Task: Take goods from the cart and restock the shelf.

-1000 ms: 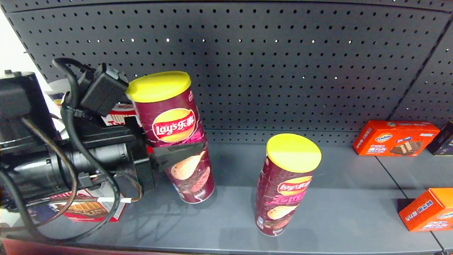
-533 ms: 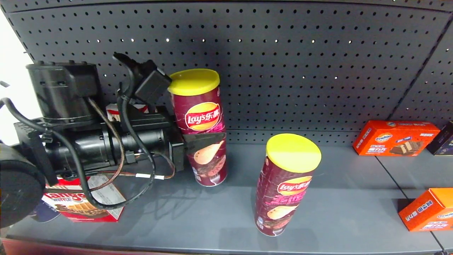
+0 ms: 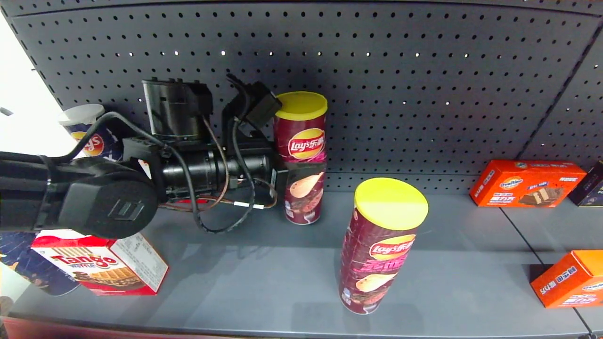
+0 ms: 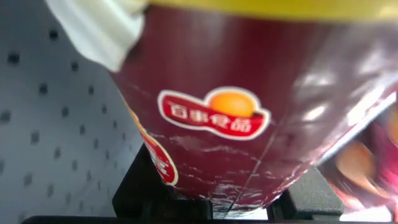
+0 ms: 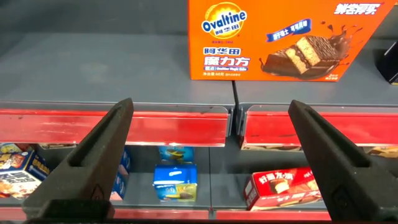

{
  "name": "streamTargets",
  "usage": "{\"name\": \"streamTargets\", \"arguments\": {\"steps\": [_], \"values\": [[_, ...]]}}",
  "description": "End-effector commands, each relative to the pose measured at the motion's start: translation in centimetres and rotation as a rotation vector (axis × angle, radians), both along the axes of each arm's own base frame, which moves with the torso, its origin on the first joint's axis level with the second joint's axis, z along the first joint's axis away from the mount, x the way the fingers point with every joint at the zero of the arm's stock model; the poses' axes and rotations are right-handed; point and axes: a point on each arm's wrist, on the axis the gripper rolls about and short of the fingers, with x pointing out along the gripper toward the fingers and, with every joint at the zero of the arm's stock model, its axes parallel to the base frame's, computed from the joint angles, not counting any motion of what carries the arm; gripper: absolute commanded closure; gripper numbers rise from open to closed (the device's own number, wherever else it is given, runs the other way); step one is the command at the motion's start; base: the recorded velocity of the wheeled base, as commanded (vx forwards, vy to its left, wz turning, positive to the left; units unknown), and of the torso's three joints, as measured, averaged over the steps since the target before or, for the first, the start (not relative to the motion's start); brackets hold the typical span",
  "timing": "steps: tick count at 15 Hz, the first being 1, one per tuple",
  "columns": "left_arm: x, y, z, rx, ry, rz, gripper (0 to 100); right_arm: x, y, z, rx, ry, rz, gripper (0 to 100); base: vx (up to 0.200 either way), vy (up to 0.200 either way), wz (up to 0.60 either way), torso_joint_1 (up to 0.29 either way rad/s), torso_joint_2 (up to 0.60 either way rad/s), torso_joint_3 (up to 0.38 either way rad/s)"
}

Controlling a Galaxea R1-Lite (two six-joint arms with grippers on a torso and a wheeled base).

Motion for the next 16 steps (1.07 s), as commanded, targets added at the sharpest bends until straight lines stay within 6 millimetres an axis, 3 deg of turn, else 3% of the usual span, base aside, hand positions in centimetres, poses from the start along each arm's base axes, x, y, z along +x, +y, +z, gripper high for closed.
{"name": "streamTargets", "arguments": {"steps": [1, 16], "values": [[2.2, -1.6, -1.3, 0.005, 0.020, -0.014, 100, 0.0, 0.0, 0.0, 0.000, 0.001, 0.000, 0, 0.000, 0.000, 0.00, 0.000, 0.00, 0.000], [5.6, -3.3, -2.3, -0.024, 0.008, -0.132, 100, 0.0, 0.0, 0.0, 0.000, 0.001, 0.000, 0, 0.000, 0.000, 0.00, 0.000, 0.00, 0.000]]}}
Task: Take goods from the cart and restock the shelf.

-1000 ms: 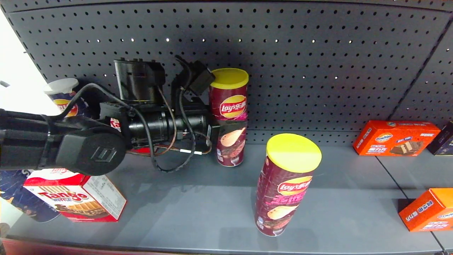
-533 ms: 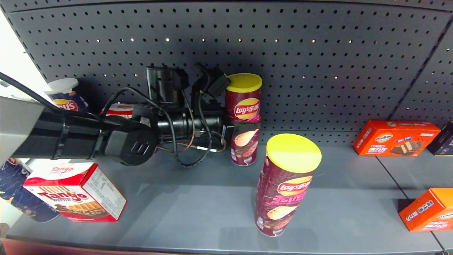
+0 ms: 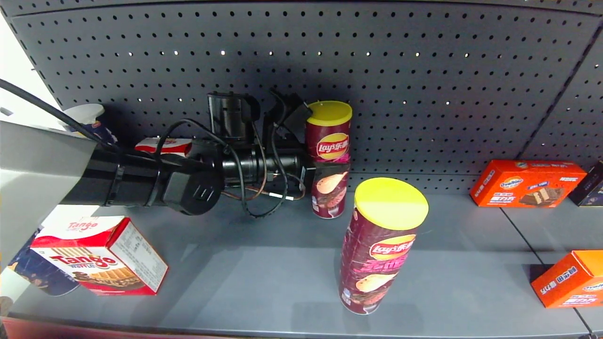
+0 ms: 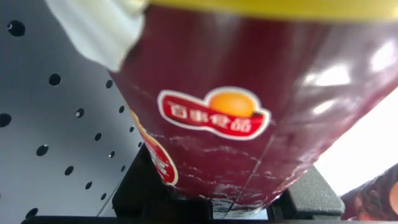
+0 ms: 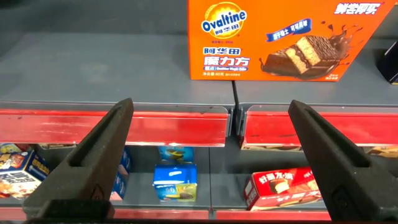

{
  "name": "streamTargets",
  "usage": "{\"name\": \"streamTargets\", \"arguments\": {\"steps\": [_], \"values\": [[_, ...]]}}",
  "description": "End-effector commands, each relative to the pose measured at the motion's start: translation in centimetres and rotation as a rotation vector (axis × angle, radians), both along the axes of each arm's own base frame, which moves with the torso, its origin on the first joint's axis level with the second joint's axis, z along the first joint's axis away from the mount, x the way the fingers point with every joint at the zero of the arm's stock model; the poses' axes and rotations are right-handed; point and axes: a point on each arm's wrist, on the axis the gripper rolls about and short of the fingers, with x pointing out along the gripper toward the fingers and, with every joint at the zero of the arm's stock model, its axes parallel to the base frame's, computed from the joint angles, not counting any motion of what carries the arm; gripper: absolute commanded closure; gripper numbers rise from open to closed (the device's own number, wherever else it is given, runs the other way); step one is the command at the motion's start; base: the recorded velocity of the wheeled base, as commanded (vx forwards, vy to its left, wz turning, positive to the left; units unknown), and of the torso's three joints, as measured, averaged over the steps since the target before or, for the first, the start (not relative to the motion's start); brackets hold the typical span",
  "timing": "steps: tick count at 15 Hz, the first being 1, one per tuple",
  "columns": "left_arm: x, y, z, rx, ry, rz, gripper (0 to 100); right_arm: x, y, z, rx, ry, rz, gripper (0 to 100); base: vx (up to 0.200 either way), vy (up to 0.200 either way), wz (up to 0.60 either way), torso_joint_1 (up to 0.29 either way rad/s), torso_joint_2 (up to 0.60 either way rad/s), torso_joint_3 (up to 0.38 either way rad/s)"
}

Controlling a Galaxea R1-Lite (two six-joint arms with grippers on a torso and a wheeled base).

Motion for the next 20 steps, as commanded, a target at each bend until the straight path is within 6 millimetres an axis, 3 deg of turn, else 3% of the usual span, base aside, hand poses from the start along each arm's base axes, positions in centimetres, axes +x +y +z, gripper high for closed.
{"name": "streamTargets", "arguments": {"steps": [1, 20], "values": [[0.3, 0.1, -0.1, 0.001, 0.000, 0.003, 100, 0.0, 0.0, 0.0, 0.000, 0.000, 0.000, 0, 0.000, 0.000, 0.00, 0.000, 0.00, 0.000], [1.0, -0.6, -2.5, 0.069, -0.046, -0.014, 100, 0.0, 0.0, 0.0, 0.000, 0.000, 0.000, 0, 0.000, 0.000, 0.00, 0.000, 0.00, 0.000]]}}
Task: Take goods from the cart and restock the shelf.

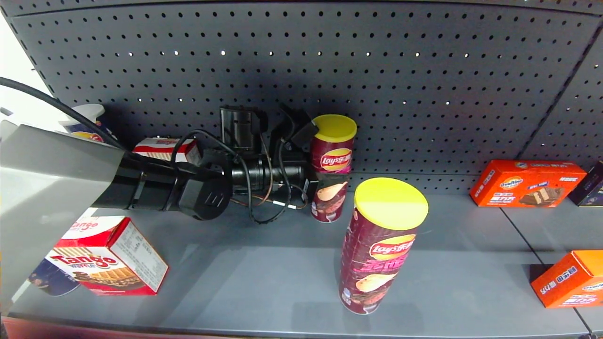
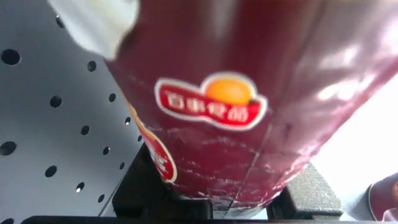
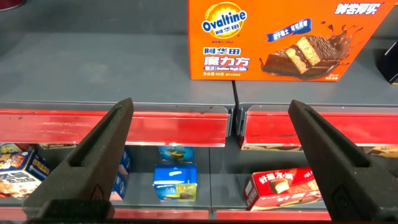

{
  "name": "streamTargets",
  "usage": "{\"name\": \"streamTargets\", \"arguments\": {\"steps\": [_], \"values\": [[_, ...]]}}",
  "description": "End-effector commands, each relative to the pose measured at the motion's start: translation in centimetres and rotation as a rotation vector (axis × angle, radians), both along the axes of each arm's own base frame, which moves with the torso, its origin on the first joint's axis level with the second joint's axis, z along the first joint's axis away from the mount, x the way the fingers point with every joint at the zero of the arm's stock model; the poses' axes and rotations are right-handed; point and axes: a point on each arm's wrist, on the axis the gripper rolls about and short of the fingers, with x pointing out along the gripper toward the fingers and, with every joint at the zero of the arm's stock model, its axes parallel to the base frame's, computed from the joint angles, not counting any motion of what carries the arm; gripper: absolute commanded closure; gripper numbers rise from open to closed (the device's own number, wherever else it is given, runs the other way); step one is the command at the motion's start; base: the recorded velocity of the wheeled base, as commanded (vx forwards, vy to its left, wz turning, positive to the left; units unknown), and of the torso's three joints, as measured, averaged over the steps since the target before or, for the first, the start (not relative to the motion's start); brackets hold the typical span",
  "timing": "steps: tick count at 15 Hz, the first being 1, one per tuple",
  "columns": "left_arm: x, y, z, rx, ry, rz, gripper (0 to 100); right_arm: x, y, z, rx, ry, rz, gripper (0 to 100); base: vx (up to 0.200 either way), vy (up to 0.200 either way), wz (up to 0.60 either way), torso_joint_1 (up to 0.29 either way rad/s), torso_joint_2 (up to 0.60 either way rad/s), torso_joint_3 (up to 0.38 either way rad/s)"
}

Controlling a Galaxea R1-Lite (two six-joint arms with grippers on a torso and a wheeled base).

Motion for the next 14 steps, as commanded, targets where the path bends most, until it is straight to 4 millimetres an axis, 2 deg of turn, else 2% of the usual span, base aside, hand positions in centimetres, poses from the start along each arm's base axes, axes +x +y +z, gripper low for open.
{"name": "streamTargets", "arguments": {"steps": [1, 2, 6, 7, 8, 9, 14], "values": [[0.1, 0.0, -0.4, 0.005, 0.010, 0.000, 100, 0.0, 0.0, 0.0, 0.000, 0.000, 0.000, 0, 0.000, 0.000, 0.00, 0.000, 0.00, 0.000], [0.1, 0.0, -0.4, 0.005, 0.010, 0.001, 0, 0.0, 0.0, 0.0, 0.000, 0.000, 0.000, 0, 0.000, 0.000, 0.00, 0.000, 0.00, 0.000], [-0.2, 0.0, -0.2, 0.003, 0.003, 0.000, 0, 0.0, 0.0, 0.0, 0.000, 0.000, 0.000, 0, 0.000, 0.000, 0.00, 0.000, 0.00, 0.000], [-1.1, 0.7, 1.2, -0.007, -0.017, 0.005, 0, 0.0, 0.0, 0.0, 0.000, 0.000, 0.000, 0, 0.000, 0.000, 0.00, 0.000, 0.00, 0.000], [-1.6, 1.0, 1.6, -0.009, -0.021, 0.006, 0, 0.0, 0.0, 0.0, 0.000, 0.000, 0.000, 0, 0.000, 0.000, 0.00, 0.000, 0.00, 0.000], [-3.0, 1.9, 2.8, -0.016, -0.031, 0.011, 0, 0.0, 0.0, 0.0, 0.000, 0.000, 0.000, 0, 0.000, 0.000, 0.00, 0.000, 0.00, 0.000], [-8.1, 5.3, 5.7, -0.032, -0.066, 0.053, 0, 0.0, 0.0, 0.0, 0.000, 0.000, 0.000, 0, 0.000, 0.000, 0.00, 0.000, 0.00, 0.000]]}}
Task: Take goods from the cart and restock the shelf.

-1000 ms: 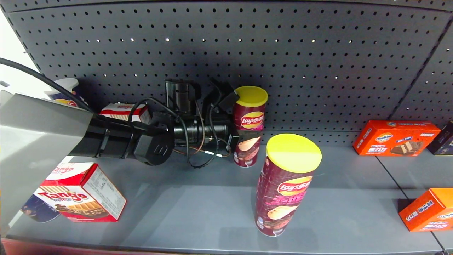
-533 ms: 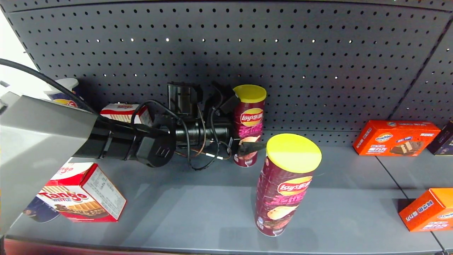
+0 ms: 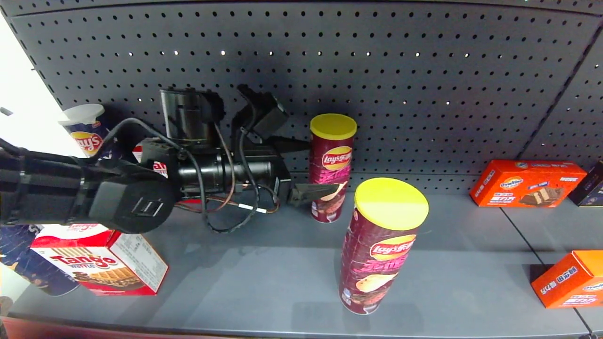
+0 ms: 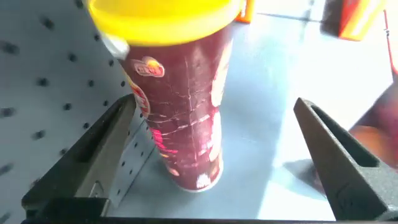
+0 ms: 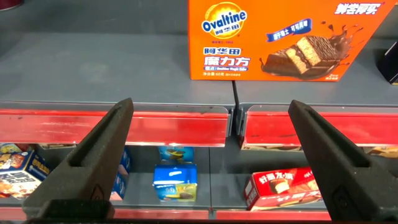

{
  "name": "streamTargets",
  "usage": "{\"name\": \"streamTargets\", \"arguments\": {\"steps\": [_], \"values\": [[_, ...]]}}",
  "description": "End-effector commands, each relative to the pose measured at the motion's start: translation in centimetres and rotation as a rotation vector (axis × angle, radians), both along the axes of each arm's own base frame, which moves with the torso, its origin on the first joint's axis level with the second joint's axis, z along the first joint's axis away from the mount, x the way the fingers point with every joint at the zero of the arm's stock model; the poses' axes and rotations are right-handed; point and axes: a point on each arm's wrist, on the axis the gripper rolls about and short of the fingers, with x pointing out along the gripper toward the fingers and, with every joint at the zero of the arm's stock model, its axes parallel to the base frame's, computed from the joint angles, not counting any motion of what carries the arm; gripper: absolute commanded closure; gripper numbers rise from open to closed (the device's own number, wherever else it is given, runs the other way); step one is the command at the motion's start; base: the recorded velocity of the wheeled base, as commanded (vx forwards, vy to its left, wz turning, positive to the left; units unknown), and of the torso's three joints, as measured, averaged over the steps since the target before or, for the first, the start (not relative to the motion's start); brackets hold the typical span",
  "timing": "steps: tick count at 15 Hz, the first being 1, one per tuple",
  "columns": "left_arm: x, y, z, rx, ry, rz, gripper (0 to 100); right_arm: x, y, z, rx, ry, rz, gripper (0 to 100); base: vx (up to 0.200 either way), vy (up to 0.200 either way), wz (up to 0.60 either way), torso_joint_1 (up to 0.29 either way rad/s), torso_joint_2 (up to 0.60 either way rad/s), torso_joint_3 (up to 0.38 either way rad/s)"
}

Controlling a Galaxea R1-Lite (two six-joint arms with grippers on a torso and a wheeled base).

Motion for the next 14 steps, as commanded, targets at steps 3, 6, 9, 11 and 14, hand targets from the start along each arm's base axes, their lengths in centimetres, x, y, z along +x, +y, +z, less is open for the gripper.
{"name": "streamTargets", "arguments": {"steps": [3, 6, 9, 11, 14], "values": [[-6.3, 3.5, 2.2, -0.009, -0.034, 0.096, 0, 0.0, 0.0, 0.0, 0.000, 0.000, 0.000, 0, 0.000, 0.000, 0.00, 0.000, 0.00, 0.000], [-9.9, 5.3, 1.7, -0.007, -0.030, 0.145, 0, 0.0, 0.0, 0.0, 0.000, 0.000, 0.000, 0, 0.000, 0.000, 0.00, 0.000, 0.00, 0.000], [-10.8, 5.8, 1.0, -0.022, -0.044, 0.193, 0, 0.0, 0.0, 0.0, 0.000, 0.000, 0.000, 0, 0.000, 0.000, 0.00, 0.000, 0.00, 0.000], [-10.9, 5.9, 1.3, -0.037, -0.079, 0.258, 0, 0.0, 0.0, 0.0, 0.000, 0.000, 0.000, 0, 0.000, 0.000, 0.00, 0.000, 0.00, 0.000], [-11.4, 6.1, 1.4, -0.039, -0.086, 0.303, 0, 0.0, 0.0, 0.0, 0.000, 0.000, 0.000, 0, 0.000, 0.000, 0.00, 0.000, 0.00, 0.000]]}}
